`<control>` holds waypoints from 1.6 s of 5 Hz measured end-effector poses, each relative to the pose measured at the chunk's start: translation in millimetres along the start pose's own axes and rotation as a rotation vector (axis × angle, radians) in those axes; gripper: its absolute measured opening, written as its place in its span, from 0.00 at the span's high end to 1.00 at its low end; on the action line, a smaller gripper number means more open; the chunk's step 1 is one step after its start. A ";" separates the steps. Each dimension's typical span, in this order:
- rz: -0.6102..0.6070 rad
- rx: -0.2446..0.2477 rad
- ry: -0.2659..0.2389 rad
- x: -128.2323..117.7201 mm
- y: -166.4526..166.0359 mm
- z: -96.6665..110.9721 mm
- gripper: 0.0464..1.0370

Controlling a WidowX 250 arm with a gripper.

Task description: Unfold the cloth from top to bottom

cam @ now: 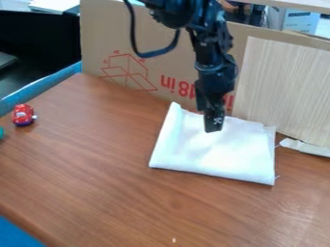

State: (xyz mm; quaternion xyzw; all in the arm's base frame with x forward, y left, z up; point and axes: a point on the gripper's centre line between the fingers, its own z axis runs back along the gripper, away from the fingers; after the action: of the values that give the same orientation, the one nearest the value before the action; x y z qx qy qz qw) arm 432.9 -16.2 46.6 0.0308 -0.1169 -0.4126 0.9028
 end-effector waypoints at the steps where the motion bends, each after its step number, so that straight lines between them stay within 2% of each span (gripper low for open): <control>1: 0.003 0.000 0.018 15.5 1.9 -12.5 0.04; 4: 0.042 0.012 0.022 39.1 19.4 -20.1 0.04; 7: 0.047 0.016 0.068 36.5 27.0 -37.7 0.06; 8: 0.058 0.027 0.078 33.7 27.6 -40.2 0.34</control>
State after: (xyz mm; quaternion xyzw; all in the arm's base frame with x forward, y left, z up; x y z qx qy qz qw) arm 484.0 -25.1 18.0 0.0556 -0.0881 -0.3830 0.9179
